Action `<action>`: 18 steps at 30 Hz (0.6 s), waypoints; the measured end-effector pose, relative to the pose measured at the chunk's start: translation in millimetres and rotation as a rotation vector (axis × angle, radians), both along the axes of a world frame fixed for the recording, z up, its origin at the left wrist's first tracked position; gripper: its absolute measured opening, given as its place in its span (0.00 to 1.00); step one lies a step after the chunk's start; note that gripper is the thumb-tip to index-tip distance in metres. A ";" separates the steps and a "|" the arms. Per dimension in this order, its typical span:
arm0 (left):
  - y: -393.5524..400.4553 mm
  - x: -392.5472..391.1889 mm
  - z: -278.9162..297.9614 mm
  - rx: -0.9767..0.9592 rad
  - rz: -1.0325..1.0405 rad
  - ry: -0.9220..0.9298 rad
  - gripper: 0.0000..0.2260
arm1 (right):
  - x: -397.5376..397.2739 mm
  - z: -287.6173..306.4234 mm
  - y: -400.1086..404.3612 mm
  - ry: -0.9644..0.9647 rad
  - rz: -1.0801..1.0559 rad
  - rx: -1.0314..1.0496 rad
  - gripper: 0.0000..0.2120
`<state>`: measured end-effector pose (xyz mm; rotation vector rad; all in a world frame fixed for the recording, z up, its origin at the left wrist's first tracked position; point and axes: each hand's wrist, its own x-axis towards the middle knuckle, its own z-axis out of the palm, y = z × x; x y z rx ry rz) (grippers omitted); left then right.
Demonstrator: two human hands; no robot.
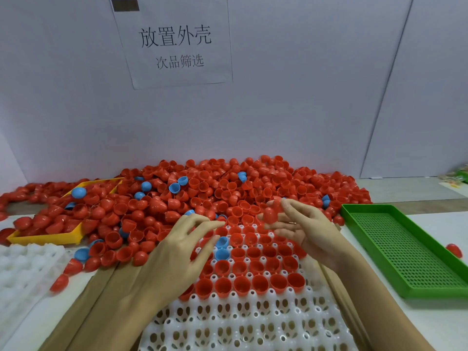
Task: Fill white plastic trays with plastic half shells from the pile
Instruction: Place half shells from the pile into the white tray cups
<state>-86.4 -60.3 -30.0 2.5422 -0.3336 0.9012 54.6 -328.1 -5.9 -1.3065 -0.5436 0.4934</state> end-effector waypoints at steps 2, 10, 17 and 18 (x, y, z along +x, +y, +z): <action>-4.2 -2.8 4.0 0.007 -0.011 0.010 0.16 | -8.6 5.2 6.6 0.105 0.173 0.053 0.22; -34.1 -14.9 26.1 0.210 -0.282 -0.075 0.18 | -29.0 10.1 21.1 0.134 0.284 -0.026 0.21; -46.7 -20.3 31.1 0.054 -0.169 -0.151 0.14 | -38.8 13.5 24.9 0.072 0.350 -0.180 0.25; -48.5 -20.1 31.0 -0.061 -0.160 -0.130 0.13 | -39.3 13.7 24.7 0.066 0.374 -0.206 0.26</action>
